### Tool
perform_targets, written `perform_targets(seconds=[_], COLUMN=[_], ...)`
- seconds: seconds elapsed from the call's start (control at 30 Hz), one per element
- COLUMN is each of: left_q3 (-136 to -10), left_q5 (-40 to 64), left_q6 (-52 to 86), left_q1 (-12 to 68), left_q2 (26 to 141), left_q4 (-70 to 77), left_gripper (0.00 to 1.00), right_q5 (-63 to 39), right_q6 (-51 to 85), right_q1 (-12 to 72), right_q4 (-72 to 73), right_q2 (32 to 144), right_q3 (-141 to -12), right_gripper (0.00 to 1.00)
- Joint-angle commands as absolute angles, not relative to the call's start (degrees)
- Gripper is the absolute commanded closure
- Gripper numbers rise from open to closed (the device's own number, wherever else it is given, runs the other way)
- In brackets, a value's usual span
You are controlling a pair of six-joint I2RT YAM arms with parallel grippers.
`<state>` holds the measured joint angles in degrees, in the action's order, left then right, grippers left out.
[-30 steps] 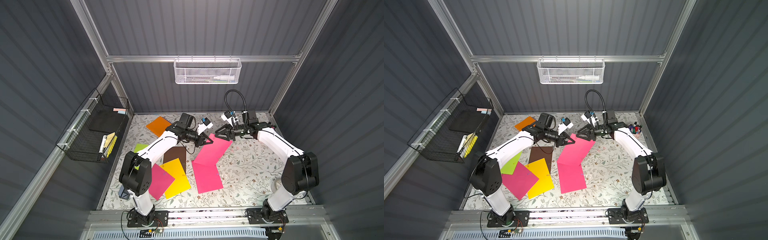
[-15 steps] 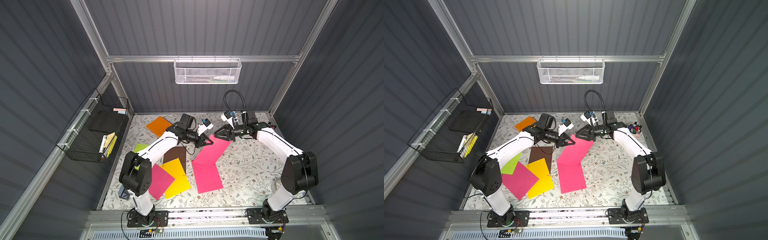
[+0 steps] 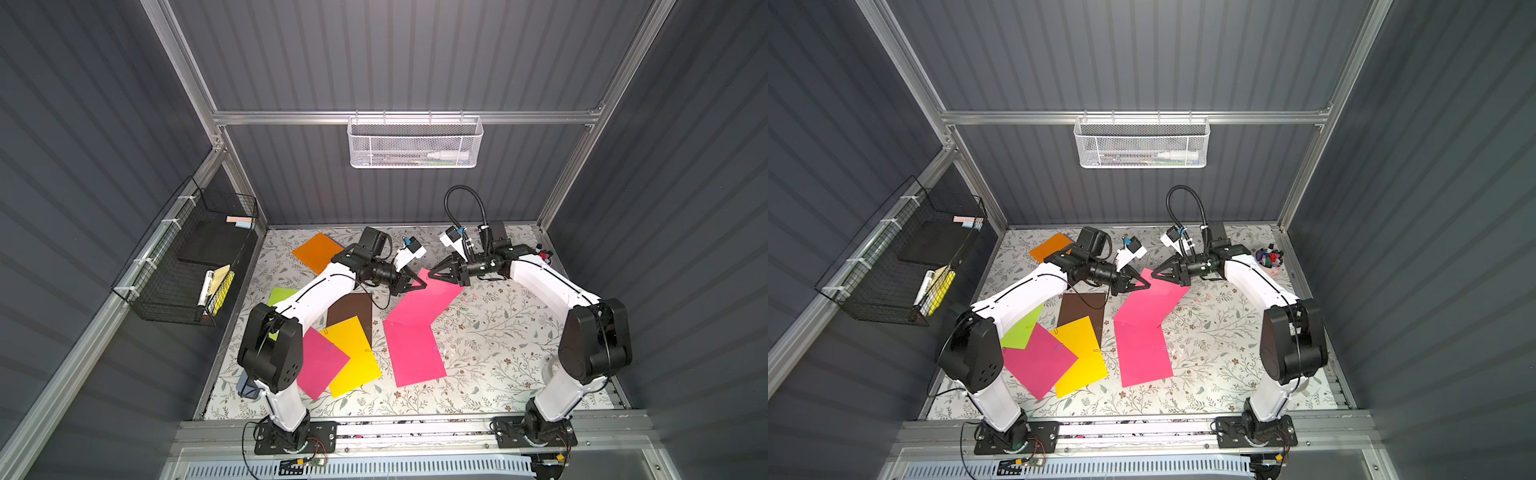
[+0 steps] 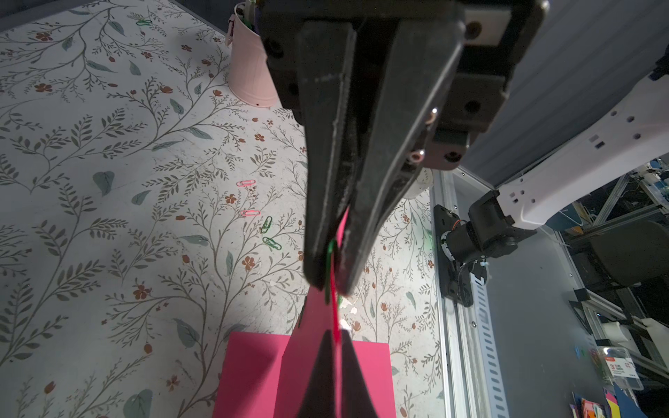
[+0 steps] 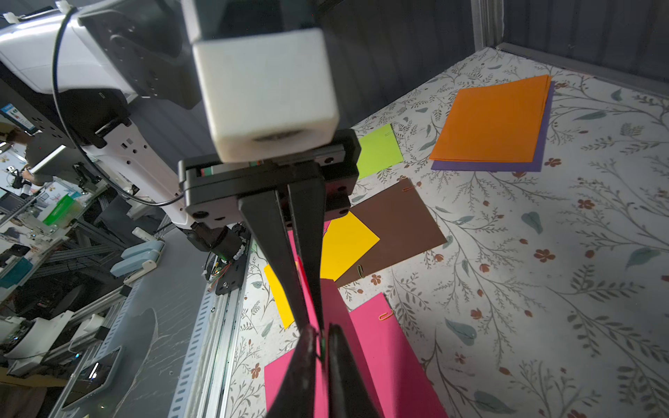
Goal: Unclip the paperclips from the documents
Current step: Remove the paper clip from the document.
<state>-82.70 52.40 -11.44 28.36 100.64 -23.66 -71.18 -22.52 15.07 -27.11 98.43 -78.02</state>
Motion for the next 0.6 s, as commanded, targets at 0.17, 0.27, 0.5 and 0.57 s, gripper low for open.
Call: perform_targets(seconds=[0.17, 0.27, 0.5, 0.57], left_q3=[-81.7, -81.6, -79.8, -79.3], left_q5=[52.6, 52.1, 51.0, 50.4], left_q6=[-12.4, -12.2, -11.5, -10.8], left_q1=[28.7, 28.7, 28.7, 28.8], left_q2=[98.5, 98.5, 98.8, 99.0], left_q4=[-23.7, -23.4, -22.9, -22.4], left_gripper=[1.0, 1.0, 1.0, 1.0], right_q5=[-75.1, -75.6, -76.6, -76.6], right_q6=[-24.2, -24.3, -23.3, -22.9], right_q1=[14.8, 14.5, 13.5, 13.4], right_q4=[-28.1, -28.3, -27.9, -27.7], right_q2=[97.5, 97.5, 97.3, 97.5], right_q3=[-78.6, -78.7, -79.2, -79.5], right_gripper=[0.96, 0.97, 0.98, 0.99])
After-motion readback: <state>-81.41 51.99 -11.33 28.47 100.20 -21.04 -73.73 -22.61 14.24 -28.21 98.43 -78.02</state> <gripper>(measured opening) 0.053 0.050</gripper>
